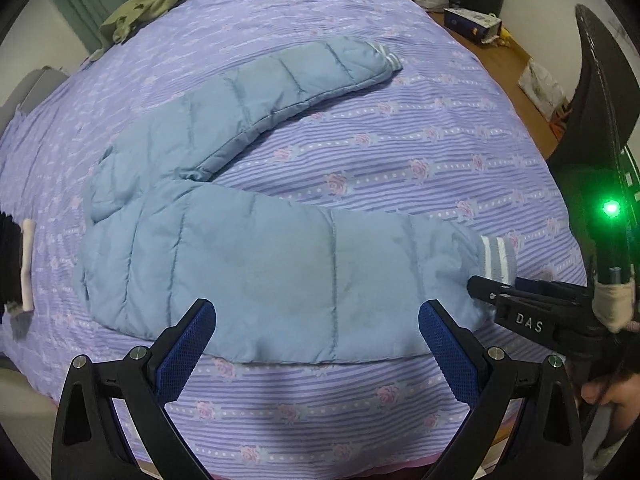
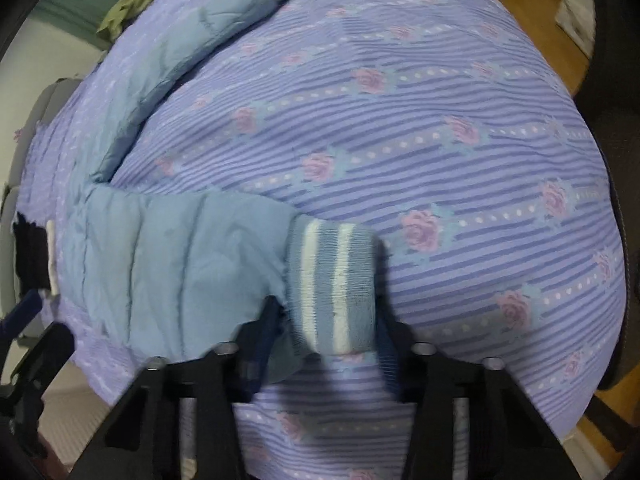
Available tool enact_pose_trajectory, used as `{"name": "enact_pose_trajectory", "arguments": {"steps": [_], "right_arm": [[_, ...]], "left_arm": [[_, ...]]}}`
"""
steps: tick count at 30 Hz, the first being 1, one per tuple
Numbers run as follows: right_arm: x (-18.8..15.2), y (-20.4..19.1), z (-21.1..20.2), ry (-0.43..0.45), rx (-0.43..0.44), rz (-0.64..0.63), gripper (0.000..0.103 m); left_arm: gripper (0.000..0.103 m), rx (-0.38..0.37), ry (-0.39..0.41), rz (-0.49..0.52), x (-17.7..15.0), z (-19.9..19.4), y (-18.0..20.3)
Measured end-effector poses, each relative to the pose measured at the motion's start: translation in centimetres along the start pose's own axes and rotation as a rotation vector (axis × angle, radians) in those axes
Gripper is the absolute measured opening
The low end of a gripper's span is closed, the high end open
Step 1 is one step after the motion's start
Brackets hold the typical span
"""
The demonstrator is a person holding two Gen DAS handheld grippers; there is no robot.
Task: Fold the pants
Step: 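Grasp the striped cuff of one pant leg with the right gripper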
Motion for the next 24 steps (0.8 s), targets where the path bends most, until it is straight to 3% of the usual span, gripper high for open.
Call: {"name": "enact_pose_trajectory", "arguments": {"steps": [1, 2, 7, 10, 13, 15, 16, 17, 19, 24], "right_arm": [[-0.1, -0.6, -0.2, 0.005, 0.013, -0.012, 0.02], [-0.1, -0.9, -0.5, 0.015, 0.001, -0.025, 0.017], [0.6, -1.6, -4.3, 0.152, -0.149, -0.084, 0.013], [0.9, -0.2, -4.1, 0.14, -0.199, -0.059, 0.015], [1.0, 0.7, -4.2, 0.115, -0.252, -0.025, 0.033], [1.5, 0.7, -6.6, 0.189, -0.282, -0.004, 0.048], [2.2, 0.6, -8.3, 0.244, -0.294, 0.011, 0.063], [2.9, 0.4, -9.2, 0.283, -0.296, 0.014, 0.07], [5.9, -1.0, -10.9, 0.368, -0.276, -0.021, 0.07], [15.4, -3.3, -10.1, 0.445, -0.167, -0.073, 0.07]], "left_arm": [[0.103, -0.002, 0.002, 0.006, 0.1, 0.1, 0.1], [0.103, -0.003, 0.008, 0.013, 0.3, 0.1, 0.1], [0.103, -0.008, 0.021, 0.034, 0.5, 0.7, -0.1], [0.103, -0.015, 0.005, 0.035, 0.4, 1.7, -0.4], [0.103, -0.003, 0.012, 0.05, 0.6, 2.0, -1.2], [0.103, 0.003, 0.042, 0.053, 1.3, 1.5, -2.2], [0.103, 0.001, 0.056, 0.049, 1.6, 1.3, -2.6], [0.103, -0.003, 0.076, 0.042, 2.3, 1.0, -3.1], [0.103, 0.002, 0.126, 0.033, 4.3, 0.4, -4.2], [0.103, 0.02, 0.261, 0.027, 11.6, 0.8, -6.5]]}}
Point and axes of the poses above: each gripper's, at about its wrist camera, not at the fingertips, and z roughly the way its jaws point, y to its right, x to its top, the point moved 9 cm from there along z, roughly the way its jaws point, and after that the axes turned 1 degree about x, right-handed, at the moved point
